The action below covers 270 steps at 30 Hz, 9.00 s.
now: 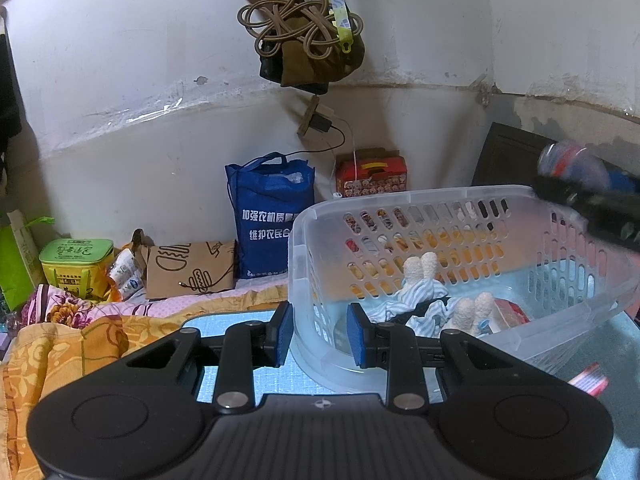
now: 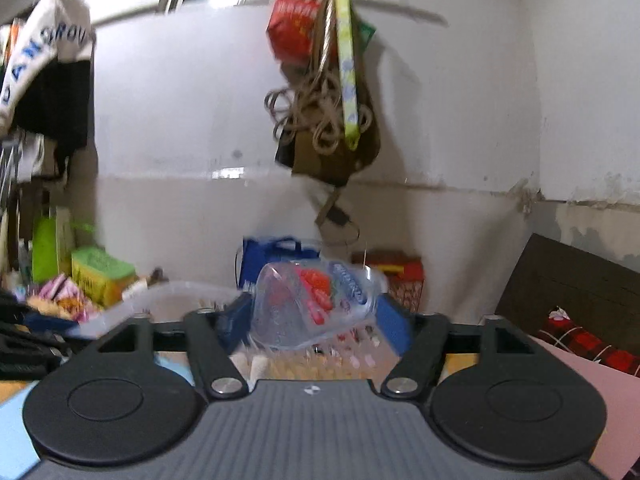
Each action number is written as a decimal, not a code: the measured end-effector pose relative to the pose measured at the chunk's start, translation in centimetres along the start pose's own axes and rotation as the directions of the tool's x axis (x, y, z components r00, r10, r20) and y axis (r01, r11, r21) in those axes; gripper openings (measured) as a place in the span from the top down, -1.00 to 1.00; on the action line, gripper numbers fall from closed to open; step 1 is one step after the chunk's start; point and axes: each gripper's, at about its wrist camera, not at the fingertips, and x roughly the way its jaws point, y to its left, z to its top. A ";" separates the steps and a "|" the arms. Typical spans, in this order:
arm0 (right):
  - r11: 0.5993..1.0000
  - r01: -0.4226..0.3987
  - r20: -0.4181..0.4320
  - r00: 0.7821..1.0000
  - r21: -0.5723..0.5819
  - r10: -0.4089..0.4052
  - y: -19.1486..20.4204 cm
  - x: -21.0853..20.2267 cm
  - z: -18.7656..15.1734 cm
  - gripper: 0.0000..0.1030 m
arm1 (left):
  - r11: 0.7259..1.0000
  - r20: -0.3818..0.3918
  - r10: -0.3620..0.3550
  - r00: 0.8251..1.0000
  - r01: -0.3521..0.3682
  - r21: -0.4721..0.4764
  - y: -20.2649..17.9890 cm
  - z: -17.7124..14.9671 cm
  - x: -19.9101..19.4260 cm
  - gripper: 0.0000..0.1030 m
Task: Organize objects
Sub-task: 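Grasp the clear plastic bottle with the right gripper and drop it into the basket, then reach the right gripper to the red snack bag and grasp it, then carry the red snack bag over the basket and release it, then grasp the pink tissue pack with the right gripper and drop it into the basket, then grasp the purple paper cup with the right gripper and drop it into the basket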
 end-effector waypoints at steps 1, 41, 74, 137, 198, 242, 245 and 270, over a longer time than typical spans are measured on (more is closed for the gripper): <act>1.000 0.015 0.007 1.000 0.001 -0.015 0.0 -0.3 -0.3 -1.00 | 1.000 0.000 0.000 1.000 0.000 0.000 0.0 0.0 0.0 0.37; 0.954 -0.007 -0.020 1.000 0.299 0.014 5.9 -13.5 -17.0 -1.00 | 1.000 0.005 -0.001 1.000 0.001 0.004 0.1 0.1 -0.1 0.36; 0.976 -0.076 0.000 0.997 0.205 0.078 7.5 -14.1 -15.9 0.14 | 1.000 0.006 0.000 1.000 0.000 0.006 -0.1 0.2 -0.1 0.35; 0.989 0.034 0.084 0.995 0.142 -0.047 -0.6 -9.5 -5.4 -1.00 | 1.000 0.007 -0.012 1.000 0.012 0.001 0.4 0.1 0.2 0.34; 0.958 -0.021 -0.179 0.981 0.286 0.075 -1.8 -5.0 -11.5 -0.41 | 1.000 0.010 -0.002 1.000 0.002 0.012 -0.1 -0.1 -0.1 0.33; 0.970 0.018 0.018 1.000 0.242 -0.023 -2.1 -6.9 -5.8 -1.00 | 1.000 0.008 -0.013 1.000 0.013 0.012 0.2 0.1 0.2 0.33; 0.966 0.002 -0.018 1.000 0.259 0.003 -1.9 -7.8 -7.3 -1.00 | 1.000 0.007 -0.012 1.000 0.012 0.010 0.1 0.1 0.2 0.33; 0.971 -0.141 -0.084 0.984 0.191 0.160 4.4 -10.0 -13.5 -0.87 | 1.000 0.014 0.003 1.000 -0.003 0.024 -0.3 0.1 0.0 0.31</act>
